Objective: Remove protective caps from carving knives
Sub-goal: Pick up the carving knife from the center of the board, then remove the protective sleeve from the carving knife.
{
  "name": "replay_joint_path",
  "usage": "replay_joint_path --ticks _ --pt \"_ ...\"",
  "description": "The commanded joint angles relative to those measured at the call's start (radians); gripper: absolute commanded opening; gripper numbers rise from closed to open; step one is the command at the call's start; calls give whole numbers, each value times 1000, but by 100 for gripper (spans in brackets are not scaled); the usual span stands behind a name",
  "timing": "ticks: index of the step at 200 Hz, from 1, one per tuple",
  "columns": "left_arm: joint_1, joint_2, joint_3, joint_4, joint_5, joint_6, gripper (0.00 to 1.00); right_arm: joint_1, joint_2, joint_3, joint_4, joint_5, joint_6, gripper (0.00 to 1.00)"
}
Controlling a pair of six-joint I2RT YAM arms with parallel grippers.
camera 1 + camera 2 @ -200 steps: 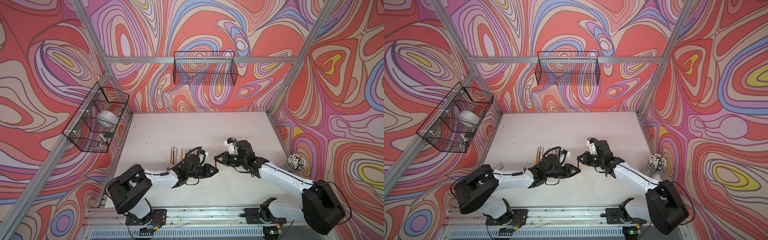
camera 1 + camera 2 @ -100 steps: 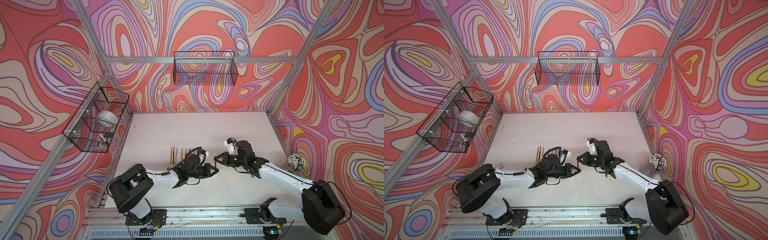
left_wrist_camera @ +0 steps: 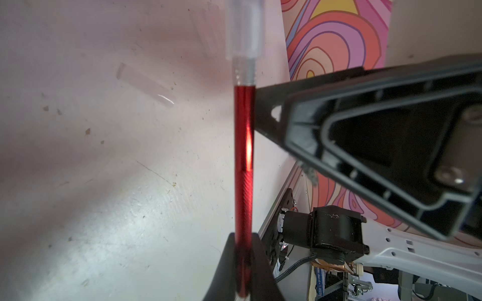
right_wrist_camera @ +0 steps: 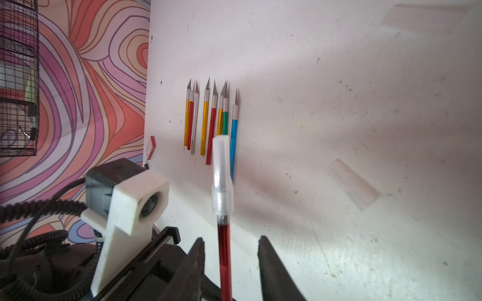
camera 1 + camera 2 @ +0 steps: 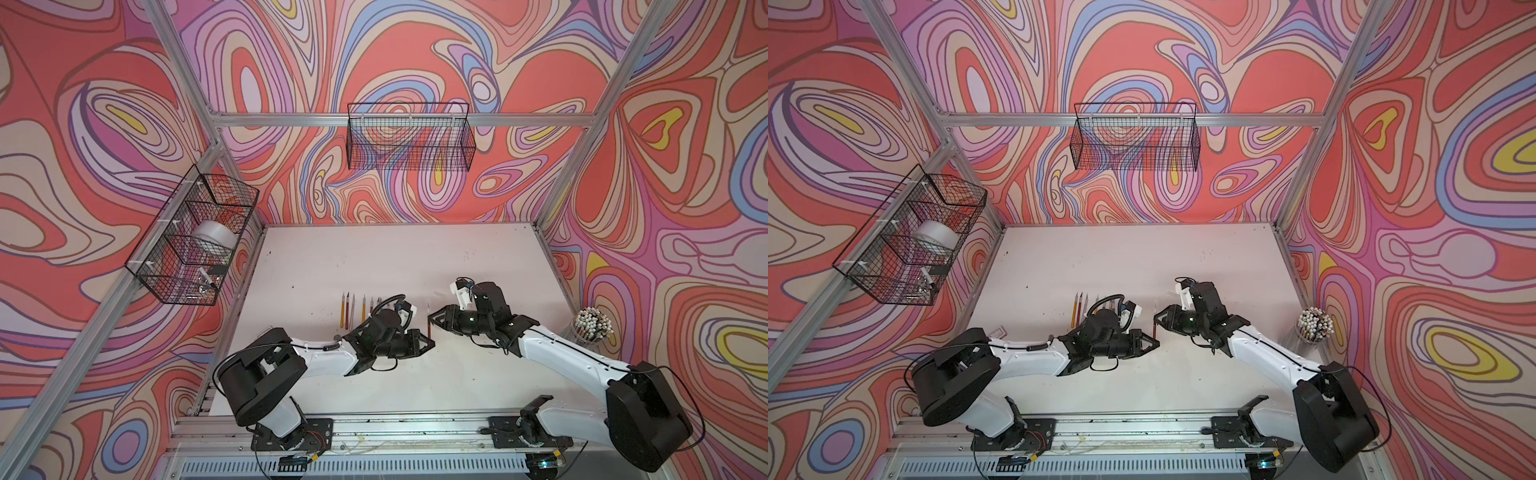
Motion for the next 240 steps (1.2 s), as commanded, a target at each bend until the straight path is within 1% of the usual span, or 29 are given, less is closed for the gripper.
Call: replay_joint_path --ticks 1,55,80,102,128,158,195,240 --pt "-5 -43 24 -113 -17 81 0 -4 -25 38 -55 44 -16 40" --pt "-4 -129 104 -455 -92 266 0 -4 -49 90 -163 85 -69 40" --pt "-4 -145 132 -544 -107 315 0 -4 -72 119 -218 106 -94 40" --pt "-5 -146 152 -579 -106 337 0 -4 -84 140 -248 105 -106 40" --pt "-4 -141 175 -602 -98 364 1 -4 -106 138 -233 94 -97 38" --pt "-5 -141 181 -598 -81 376 0 -4 -100 127 -176 65 -35 37" --pt "-5 -145 179 -592 -62 394 1 -5 -94 117 -126 87 31 37" --pt "-6 -152 169 -588 -52 399 1 -4 -67 119 -92 89 77 36"
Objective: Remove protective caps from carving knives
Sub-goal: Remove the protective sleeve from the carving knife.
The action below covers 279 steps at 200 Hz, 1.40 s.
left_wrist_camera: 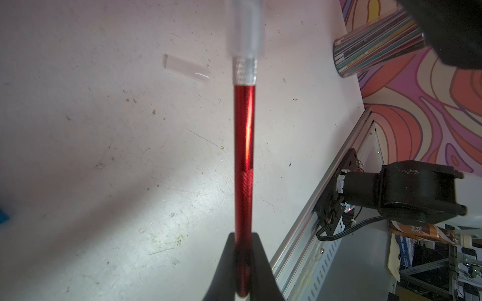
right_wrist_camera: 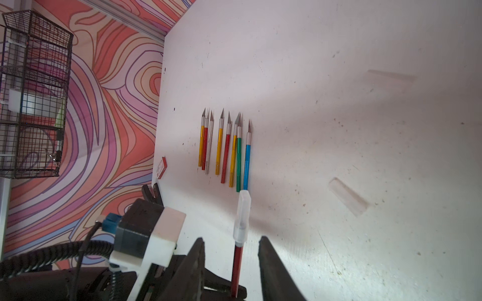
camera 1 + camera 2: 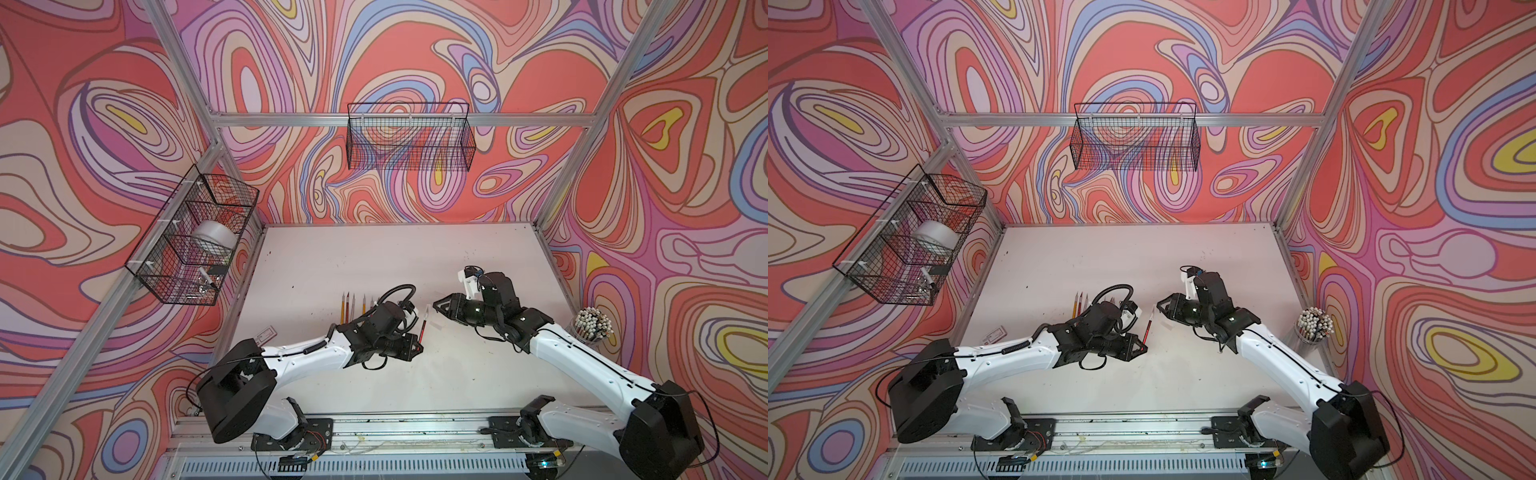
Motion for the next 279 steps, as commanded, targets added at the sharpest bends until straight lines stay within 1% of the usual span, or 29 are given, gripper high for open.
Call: replay_joint_path --ticks 1,49,93,112,125,143,159,183,197,279 --pt "-5 -23 13 -19 14 22 0 -4 15 0 41 8 41 37" --pt "-5 -27 -5 12 47 18 1 -4 43 -1 88 -21 62 37" --pt "-6 -31 -6 9 47 22 1 -4 94 2 134 -71 69 37" --pt "-5 -30 -5 16 50 18 0 -4 110 3 121 -62 66 36" --pt "-5 -29 -5 16 50 17 0 -5 113 2 100 -27 67 36" --pt "-5 -28 -5 15 47 19 0 -4 113 2 67 19 65 33" --pt "-6 -25 -5 15 50 20 0 -3 120 -5 86 1 67 30" --pt "-5 -22 -5 15 47 20 0 -3 131 -2 99 -19 67 22" --pt "-6 -23 -5 16 46 17 0 -3 131 1 99 -23 63 19" --pt "-5 -12 -2 24 50 12 0 -3 120 -3 84 -24 55 10"
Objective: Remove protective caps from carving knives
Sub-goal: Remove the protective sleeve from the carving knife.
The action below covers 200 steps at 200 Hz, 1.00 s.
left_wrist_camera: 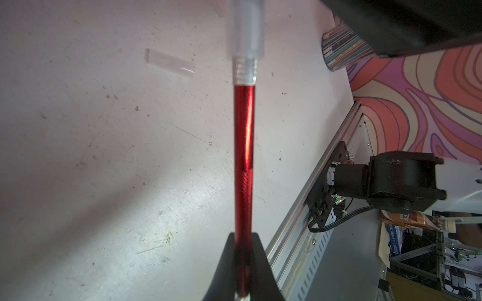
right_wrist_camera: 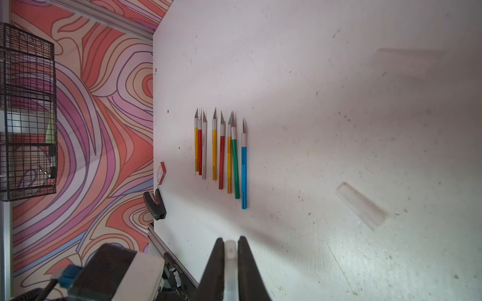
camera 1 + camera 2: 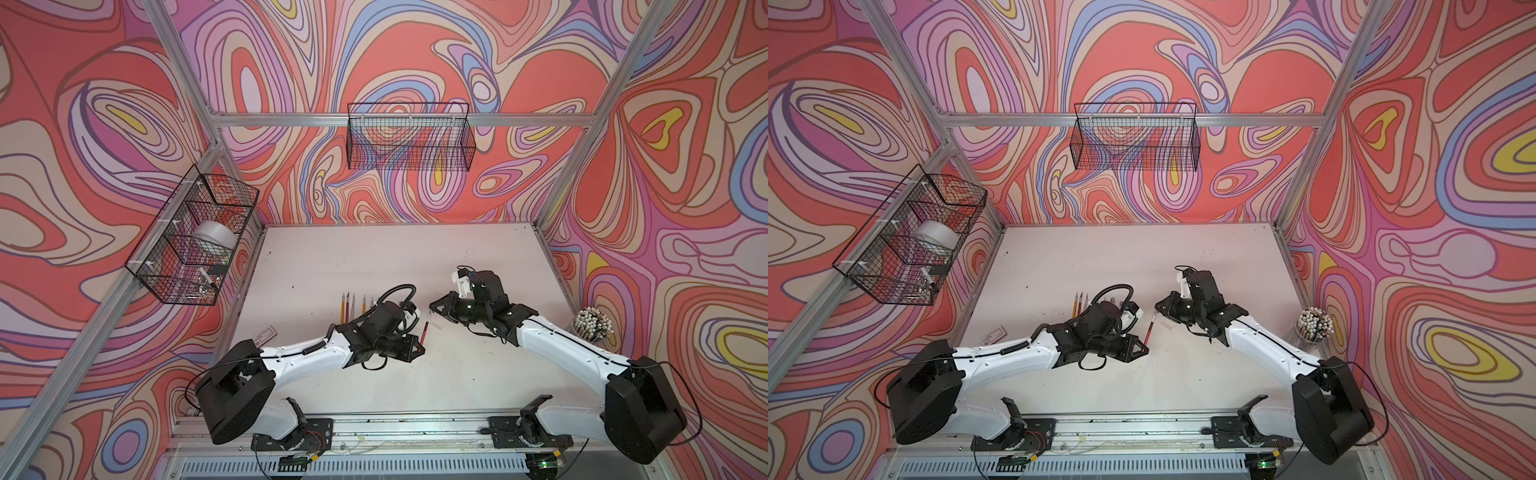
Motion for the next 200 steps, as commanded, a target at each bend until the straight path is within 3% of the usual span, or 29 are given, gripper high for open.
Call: replay_joint_path --ticks 1,128,200 --pt "-5 -4 0 20 10 5 0 -4 -6 -3 -7 3 -14 10" --pt "-5 14 5 -8 31 23 0 -11 -18 46 20 127 -1 6" --pt "-17 31 25 -36 44 53 0 -79 -23 68 30 100 -5 4"
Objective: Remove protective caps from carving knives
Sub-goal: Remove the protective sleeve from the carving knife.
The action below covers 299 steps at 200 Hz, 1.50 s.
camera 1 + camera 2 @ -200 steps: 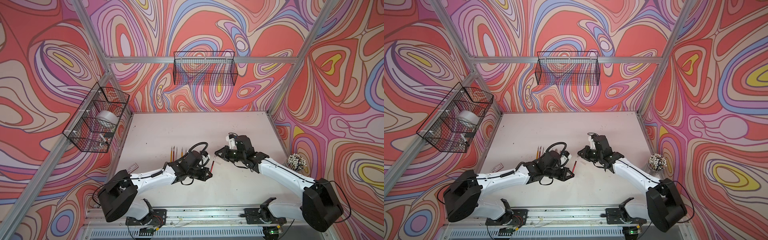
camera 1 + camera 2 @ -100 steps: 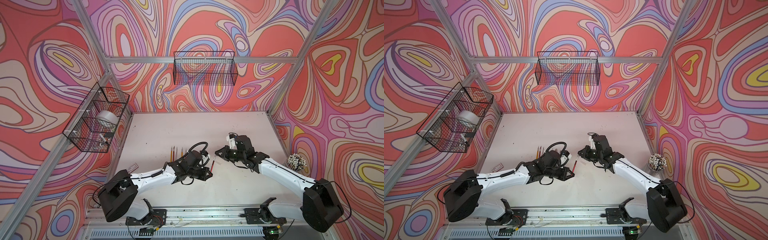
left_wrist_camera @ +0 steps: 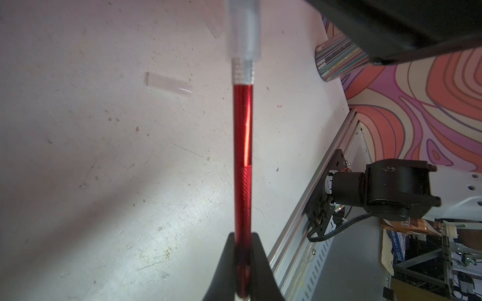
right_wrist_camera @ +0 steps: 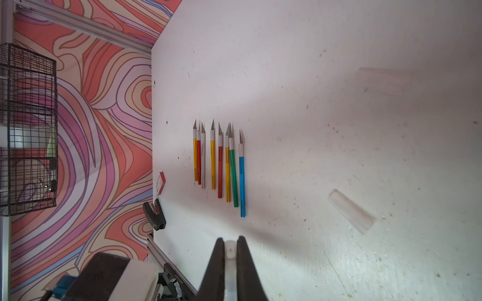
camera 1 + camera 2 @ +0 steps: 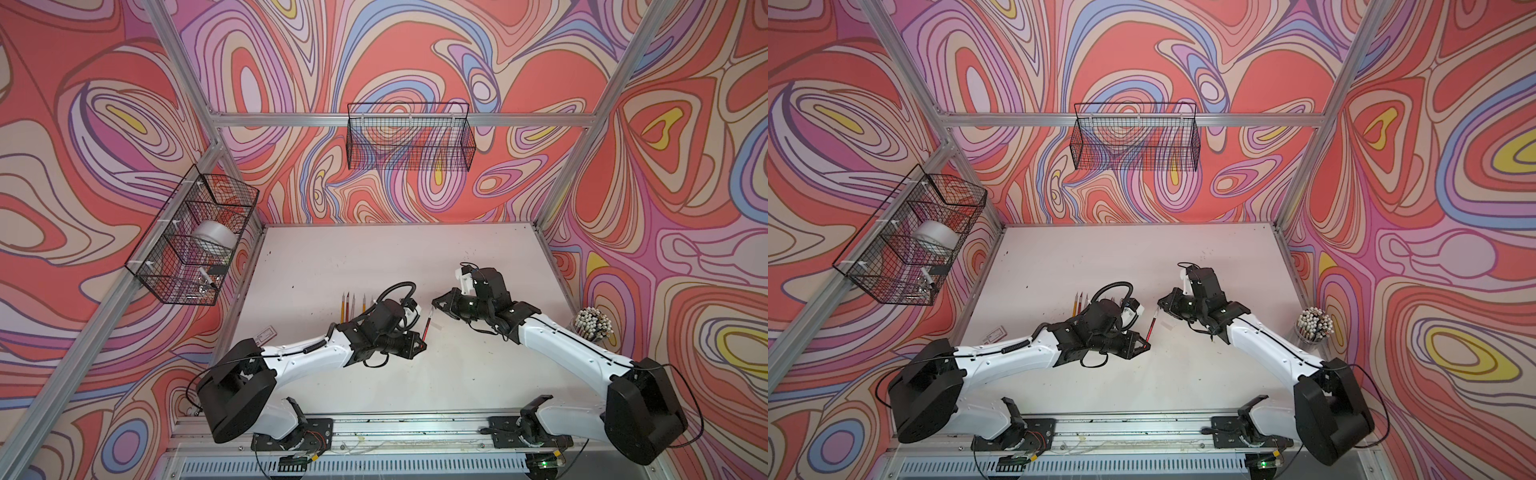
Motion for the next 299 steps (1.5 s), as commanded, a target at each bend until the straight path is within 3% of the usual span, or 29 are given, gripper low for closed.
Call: replay_joint_path --ticks 1,299 --pt "-21 18 10 -70 53 40 0 -51 -18 42 57 71 -10 4" --pt "-46 51 9 -56 19 16 0 -221 -72 59 0 19 -70 4"
